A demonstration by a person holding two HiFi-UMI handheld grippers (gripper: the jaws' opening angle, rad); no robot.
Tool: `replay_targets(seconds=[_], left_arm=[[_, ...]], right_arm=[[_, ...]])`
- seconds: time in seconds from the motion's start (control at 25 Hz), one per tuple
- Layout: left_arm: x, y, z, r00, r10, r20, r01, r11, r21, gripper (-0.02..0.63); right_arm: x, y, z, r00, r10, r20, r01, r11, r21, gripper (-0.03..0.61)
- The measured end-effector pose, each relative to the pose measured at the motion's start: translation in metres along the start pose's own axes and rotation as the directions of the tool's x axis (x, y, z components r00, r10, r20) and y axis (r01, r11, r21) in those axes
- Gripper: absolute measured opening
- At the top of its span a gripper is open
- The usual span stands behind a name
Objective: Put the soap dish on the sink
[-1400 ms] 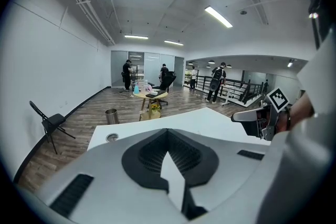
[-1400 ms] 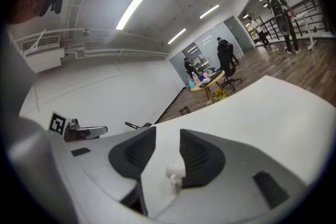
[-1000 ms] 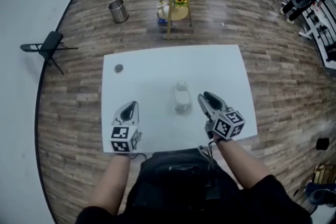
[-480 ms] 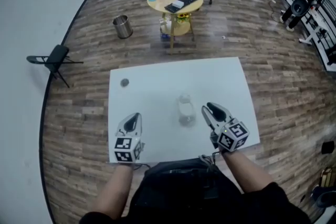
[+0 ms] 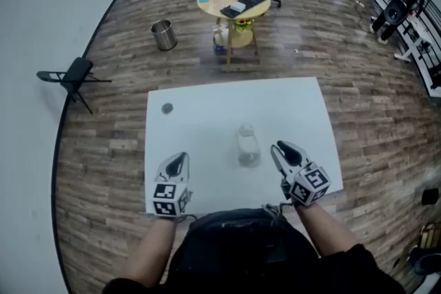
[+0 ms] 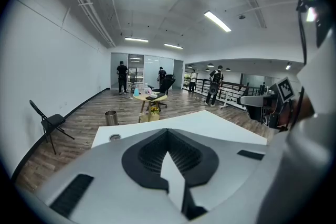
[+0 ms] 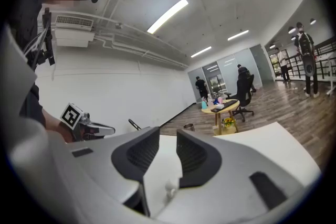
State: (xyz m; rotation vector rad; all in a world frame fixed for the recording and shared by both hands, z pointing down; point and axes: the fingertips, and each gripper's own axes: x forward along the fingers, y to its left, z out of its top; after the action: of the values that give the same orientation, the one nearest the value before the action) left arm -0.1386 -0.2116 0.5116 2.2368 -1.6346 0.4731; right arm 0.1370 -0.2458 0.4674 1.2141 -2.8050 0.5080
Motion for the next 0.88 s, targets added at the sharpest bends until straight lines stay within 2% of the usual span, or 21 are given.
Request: replay_targets(seconds=[0.16,0.2,0.48,0.64,0.88], left_arm=[[-0.003,-0.001,-0.002,1.0,0.001,0.003,-0.001,1.0,-0.002,-0.011],[-0.004,-0.002,-0.003,1.0,-0.001,0.0,0.001,1.0,0.0,-0.011],[-0.009,0.008,-0.01,1.0,0.015,-0.014,-0.015,1.0,-0.01,-0.011],[-0.008,0.009,-0.01,1.0,0.015,-0.018,-0.015,1.0,-0.01,-0.011],[0.002,-0.001,-0.01,0.999,-0.011,-0.031,0.011,1.0,-0.004,-0.011]], right_arm=[[0.004,0.009,-0.008,1.0,0.01,-0.004,-0.011,1.0,-0.011,0.109],[0.005,0.01,-0.009,1.0,0.013,-0.005,-0.013,1.0,-0.017,0.086],[0.013,0.017,-0.01,0.999,0.032,-0.011,-0.033,0.998,-0.047,0.058],[0.014,0.02,-0.015,0.999,0.044,-0.024,-0.045,0.997,-0.055,0.012],[0.01,0.014,-0.018,0.999,0.031,-0.029,-0.032,0.998,-0.06,0.006]])
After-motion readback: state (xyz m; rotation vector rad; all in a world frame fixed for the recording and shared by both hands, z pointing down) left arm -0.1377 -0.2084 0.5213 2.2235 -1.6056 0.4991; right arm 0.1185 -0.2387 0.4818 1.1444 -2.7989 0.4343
